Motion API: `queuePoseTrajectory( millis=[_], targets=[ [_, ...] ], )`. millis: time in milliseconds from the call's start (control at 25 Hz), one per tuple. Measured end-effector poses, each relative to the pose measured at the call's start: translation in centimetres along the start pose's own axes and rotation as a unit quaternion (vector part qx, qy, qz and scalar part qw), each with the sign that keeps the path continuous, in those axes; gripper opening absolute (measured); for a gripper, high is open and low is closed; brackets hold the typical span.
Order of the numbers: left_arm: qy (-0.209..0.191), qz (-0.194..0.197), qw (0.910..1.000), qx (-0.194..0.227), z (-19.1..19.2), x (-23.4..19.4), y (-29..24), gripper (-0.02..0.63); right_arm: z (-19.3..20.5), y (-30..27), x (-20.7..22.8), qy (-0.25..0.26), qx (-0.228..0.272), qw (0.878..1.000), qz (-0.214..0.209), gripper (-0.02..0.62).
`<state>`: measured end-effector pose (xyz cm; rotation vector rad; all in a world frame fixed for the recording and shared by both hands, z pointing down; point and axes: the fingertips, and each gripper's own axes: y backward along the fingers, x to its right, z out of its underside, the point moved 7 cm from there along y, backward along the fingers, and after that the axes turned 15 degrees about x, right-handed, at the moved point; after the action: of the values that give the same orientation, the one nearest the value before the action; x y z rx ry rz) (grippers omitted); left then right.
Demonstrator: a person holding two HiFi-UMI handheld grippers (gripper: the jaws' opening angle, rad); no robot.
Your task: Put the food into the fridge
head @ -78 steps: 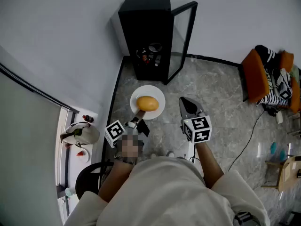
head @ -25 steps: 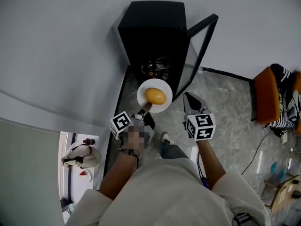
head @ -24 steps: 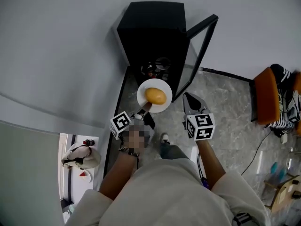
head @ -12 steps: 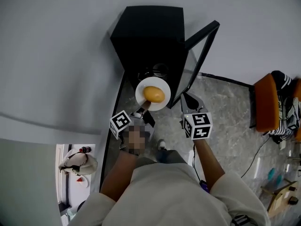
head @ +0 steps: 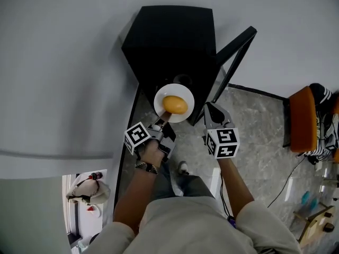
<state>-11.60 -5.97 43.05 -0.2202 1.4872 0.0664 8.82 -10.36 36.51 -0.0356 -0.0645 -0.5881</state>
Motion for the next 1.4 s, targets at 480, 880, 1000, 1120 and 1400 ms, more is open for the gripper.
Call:
queuePoseTrajectory(
  millis=[480,880,1000,1120,1400],
  targets=[
    [0.004,0.012,0.9977,-0.066,-3.7,-5.2,-8.0,0.015,4.1,-6.7,0.5,0.000,0.011,1.000,0.005,0.006],
    [0.013,0.001,0.9958,-0.090,-4.2,-9.8,-12.2,0.015,9.3,-8.4,1.3,-0.009,-0.019,0.999,0.027,0.006],
    [0.012,-0.009,0.9947,-0.102,-4.2,-11.5,-12.7,0.015,10.0,-8.7,1.0,-0.010,-0.023,0.999,0.027,0.006],
    [0.011,-0.008,0.9943,-0.106,-4.3,-13.2,-13.6,0.015,10.3,-9.0,0.6,-0.013,-0.020,0.999,0.032,0.006],
    [0.002,-0.016,0.9952,-0.096,-4.8,-16.8,-17.6,0.015,11.5,-9.8,1.2,-0.018,-0.028,0.998,0.047,0.006]
  ],
)
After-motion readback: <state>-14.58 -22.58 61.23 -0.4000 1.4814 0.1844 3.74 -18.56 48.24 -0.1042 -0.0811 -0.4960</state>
